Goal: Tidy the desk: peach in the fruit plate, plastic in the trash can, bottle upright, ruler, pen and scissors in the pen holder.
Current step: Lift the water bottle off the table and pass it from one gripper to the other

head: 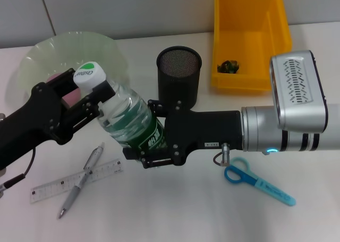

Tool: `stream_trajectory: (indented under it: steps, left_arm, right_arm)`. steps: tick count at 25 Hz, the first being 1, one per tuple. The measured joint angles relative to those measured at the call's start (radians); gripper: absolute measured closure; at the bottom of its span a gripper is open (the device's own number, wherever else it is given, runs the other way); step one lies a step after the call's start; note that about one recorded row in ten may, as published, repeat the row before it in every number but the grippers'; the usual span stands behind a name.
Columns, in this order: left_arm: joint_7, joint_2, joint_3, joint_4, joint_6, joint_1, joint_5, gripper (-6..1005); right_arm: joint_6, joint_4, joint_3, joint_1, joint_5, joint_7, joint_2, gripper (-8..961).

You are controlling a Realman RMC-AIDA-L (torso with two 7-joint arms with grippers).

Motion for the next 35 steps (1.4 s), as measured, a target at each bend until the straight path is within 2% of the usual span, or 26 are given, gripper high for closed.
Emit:
stream_trajectory:
  steps: [1,11,18,25,35]
  left_arm:
    - [-0.005,0.0,-0.003,0.0,0.0,-0.002,-0.001,475]
    - [-0.03,0.003,0.0,0.0,0.0,-0.009,0.0,522]
    - [-0.035,0.003,-0.003,0.0,0.016,-0.009,0.002,554]
    - [-0.035,0.003,-0.005,0.0,0.021,-0.009,0.003,554]
    - [-0.035,0.003,-0.004,0.001,0.025,-0.007,0.003,554]
  right_arm:
    - [-0.001,0.0,0.0,0.0,0.0,0.0,0.0,184]
    - [-0.005,0.0,-0.002,-0.003,0.0,0.0,0.0,183]
    - [-0.017,0.0,-0.013,-0.008,0.003,-0.003,0.0,149]
    - [-0.018,0.002,-0.015,-0.008,0.002,-0.005,0.0,115]
    - [-0.059,-0.009,-0.005,-0.012,0.002,0.007,-0.004,114]
